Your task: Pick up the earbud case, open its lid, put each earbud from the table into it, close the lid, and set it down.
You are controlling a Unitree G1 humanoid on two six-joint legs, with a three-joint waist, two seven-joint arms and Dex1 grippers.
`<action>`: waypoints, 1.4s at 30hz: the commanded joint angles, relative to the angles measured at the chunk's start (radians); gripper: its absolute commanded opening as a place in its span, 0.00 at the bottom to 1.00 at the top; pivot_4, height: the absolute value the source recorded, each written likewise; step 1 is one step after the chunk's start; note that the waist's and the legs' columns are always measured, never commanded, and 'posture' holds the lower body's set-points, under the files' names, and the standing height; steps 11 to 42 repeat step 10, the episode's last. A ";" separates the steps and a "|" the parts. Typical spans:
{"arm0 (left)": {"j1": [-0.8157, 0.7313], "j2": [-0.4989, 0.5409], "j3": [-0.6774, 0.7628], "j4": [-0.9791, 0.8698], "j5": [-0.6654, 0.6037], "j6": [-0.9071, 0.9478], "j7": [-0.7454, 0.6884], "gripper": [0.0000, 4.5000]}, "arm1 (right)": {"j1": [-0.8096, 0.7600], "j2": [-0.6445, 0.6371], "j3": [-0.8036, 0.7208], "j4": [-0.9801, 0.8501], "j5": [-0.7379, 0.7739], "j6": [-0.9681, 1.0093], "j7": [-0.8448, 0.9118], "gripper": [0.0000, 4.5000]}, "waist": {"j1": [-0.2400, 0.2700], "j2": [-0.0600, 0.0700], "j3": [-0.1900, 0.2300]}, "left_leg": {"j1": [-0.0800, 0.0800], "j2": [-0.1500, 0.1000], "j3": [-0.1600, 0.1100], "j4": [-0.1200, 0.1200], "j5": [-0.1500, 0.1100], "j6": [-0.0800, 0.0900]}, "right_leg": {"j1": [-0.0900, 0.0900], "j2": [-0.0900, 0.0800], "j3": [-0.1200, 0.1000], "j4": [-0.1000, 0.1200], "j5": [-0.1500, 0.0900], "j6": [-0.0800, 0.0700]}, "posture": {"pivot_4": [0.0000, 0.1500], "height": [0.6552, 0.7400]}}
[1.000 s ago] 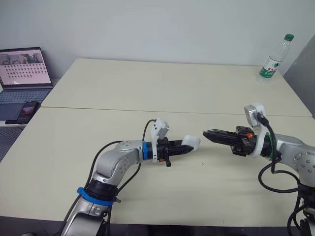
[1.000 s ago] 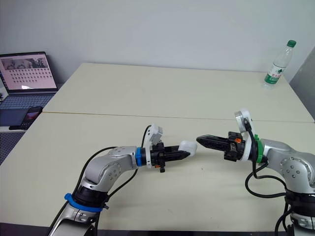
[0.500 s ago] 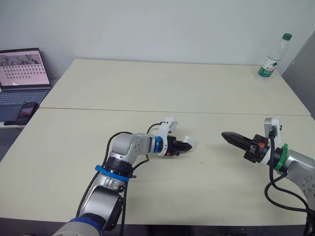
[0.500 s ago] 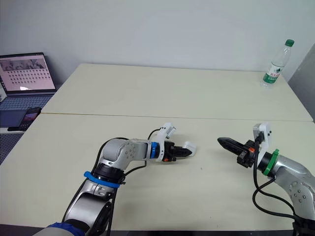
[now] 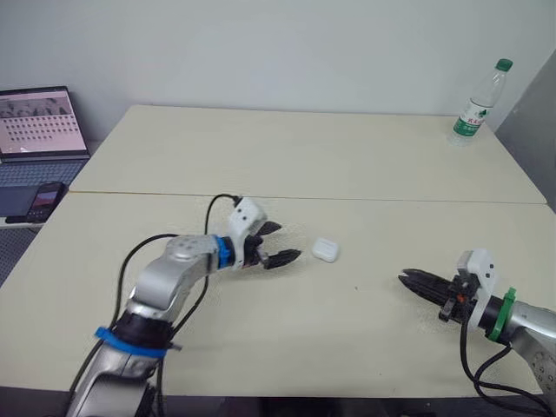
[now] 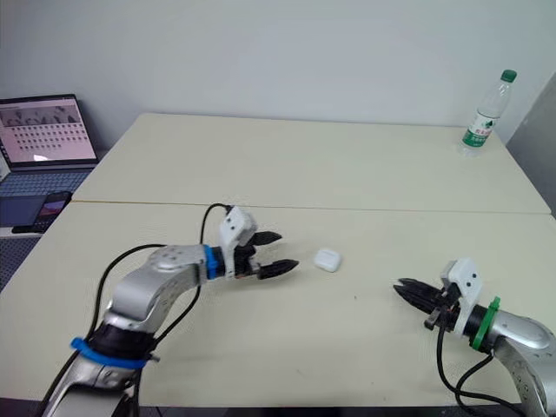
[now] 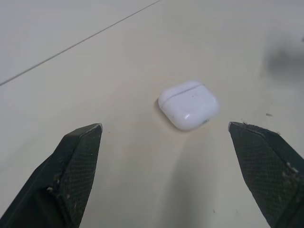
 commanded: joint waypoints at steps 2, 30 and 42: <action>0.178 0.024 0.065 -0.113 0.002 -0.171 -0.037 1.00 | 0.001 -0.025 -0.004 0.073 -0.055 -0.141 0.092 0.55 | 0.001 0.000 0.000 | 0.000 0.000 -0.001 0.000 0.000 0.000 | 0.000 -0.001 0.000 0.000 0.000 0.000 | 1.00 0.95; 0.350 -0.002 0.084 -0.109 0.045 -0.293 0.022 1.00 | -0.010 -0.035 0.004 0.237 -0.123 -0.301 0.176 1.00 | 0.002 0.000 0.000 | 0.001 0.001 -0.002 0.000 0.000 0.000 | 0.001 0.000 0.000 0.000 0.000 0.000 | 1.00 0.95; 0.350 -0.002 0.084 -0.109 0.045 -0.293 0.022 1.00 | -0.010 -0.035 0.004 0.237 -0.123 -0.301 0.176 1.00 | 0.002 0.000 0.000 | 0.001 0.001 -0.002 0.000 0.000 0.000 | 0.001 0.000 0.000 0.000 0.000 0.000 | 1.00 0.95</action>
